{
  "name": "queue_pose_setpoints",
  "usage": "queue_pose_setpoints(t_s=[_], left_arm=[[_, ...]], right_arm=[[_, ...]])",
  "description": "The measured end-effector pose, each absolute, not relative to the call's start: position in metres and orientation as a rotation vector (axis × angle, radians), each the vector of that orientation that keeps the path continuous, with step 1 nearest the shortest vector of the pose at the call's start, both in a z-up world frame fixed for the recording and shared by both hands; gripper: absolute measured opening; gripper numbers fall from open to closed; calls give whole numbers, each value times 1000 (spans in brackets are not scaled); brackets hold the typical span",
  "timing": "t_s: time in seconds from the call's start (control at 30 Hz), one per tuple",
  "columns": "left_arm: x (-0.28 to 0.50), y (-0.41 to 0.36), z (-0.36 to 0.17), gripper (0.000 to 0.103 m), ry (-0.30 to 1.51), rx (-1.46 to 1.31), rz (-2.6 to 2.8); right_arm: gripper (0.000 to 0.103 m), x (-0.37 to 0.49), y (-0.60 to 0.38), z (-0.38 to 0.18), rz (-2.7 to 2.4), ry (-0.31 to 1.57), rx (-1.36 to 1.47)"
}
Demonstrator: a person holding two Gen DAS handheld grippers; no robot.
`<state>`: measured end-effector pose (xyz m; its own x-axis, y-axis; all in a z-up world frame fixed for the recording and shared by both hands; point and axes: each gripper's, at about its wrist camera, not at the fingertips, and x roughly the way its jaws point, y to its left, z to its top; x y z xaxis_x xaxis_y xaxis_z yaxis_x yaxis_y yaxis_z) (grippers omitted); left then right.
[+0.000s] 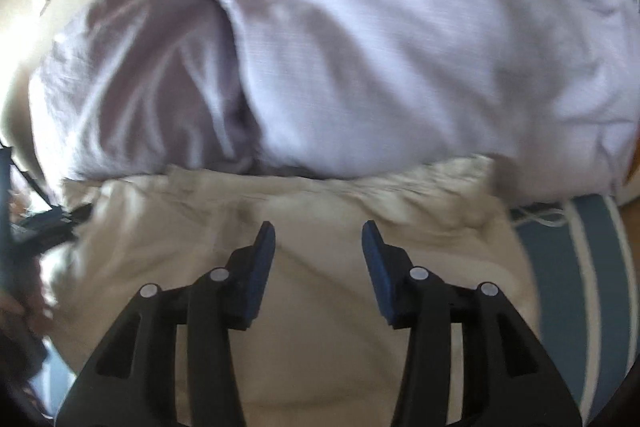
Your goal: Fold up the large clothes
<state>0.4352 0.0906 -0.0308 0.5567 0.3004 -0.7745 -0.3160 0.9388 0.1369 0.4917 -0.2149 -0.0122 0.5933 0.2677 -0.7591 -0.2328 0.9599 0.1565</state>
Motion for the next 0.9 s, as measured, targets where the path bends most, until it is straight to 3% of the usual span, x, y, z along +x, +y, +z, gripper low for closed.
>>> queue_pose_setpoints(t_s=[0.27,0.9], left_arm=[[437,110,-55,89,935,-47,367],[429,142,-94,97,890,-97,370]], right_arm=[[55,495,-236,-54,171,927,-24],[74,507,-229,-91,136,896,-61]])
